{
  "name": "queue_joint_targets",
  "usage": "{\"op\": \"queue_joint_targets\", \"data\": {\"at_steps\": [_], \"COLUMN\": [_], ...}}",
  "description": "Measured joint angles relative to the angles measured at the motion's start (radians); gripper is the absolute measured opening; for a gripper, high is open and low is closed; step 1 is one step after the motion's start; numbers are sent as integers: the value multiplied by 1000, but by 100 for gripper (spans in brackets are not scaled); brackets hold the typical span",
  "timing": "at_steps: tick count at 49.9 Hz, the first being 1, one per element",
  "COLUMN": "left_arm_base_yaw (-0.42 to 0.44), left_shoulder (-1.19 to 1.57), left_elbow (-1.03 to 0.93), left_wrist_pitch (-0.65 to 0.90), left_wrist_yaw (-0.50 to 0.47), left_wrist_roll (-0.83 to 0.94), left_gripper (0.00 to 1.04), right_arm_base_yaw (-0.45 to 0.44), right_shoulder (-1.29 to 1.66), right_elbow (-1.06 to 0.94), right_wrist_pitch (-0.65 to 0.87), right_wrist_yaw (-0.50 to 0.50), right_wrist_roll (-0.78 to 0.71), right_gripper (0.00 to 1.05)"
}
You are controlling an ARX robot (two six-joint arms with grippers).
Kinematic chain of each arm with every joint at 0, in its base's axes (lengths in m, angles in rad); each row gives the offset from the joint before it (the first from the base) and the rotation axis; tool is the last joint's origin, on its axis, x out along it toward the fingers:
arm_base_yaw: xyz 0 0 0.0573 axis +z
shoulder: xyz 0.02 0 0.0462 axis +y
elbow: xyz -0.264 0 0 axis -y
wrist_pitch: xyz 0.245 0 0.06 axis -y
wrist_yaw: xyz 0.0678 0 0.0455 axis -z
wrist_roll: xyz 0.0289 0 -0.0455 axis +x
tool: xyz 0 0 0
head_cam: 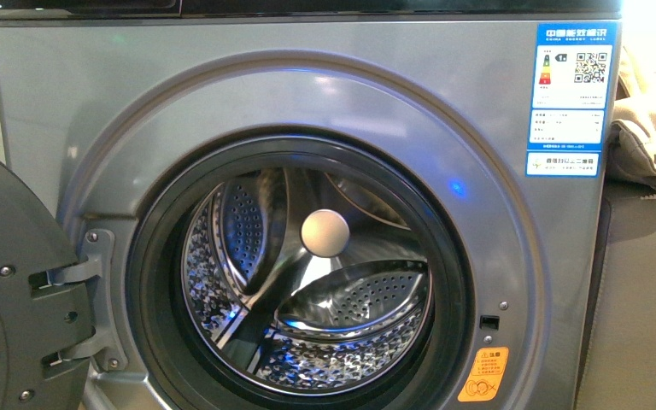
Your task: Put clothes into washing machine
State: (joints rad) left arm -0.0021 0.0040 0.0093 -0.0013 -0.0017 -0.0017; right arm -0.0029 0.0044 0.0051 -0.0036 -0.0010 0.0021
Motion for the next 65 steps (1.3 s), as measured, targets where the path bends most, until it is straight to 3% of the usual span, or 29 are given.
{"op": "queue_joint_targets", "data": {"at_steps": [36,39,41,45,56,65], "left_arm_base_yaw": [0,0,0,0,0,0], "left_shoulder": [0,0,0,0,0,0], "left_elbow": [0,0,0,0,0,0], "left_wrist_pitch": [0,0,0,0,0,0], "left_wrist_yaw": [0,0,0,1,1,1], "left_wrist_roll": [0,0,0,0,0,0], "left_gripper": [98,98,98,98,98,98], "right_arm_base_yaw": [-6,-106,-169,-264,-458,-579], "right_shoulder": [1,82,140,249,535,804], "right_elbow": [-3,-11,-11,-5,3,105], "right_wrist_pitch": [20,304,438,599,878,947], "right_wrist_yaw": [-16,-161,-203,-270,-419,-474], "right_wrist_roll": [11,151,216,297,387,383], "right_gripper": [97,97,97,97,97,97]}}
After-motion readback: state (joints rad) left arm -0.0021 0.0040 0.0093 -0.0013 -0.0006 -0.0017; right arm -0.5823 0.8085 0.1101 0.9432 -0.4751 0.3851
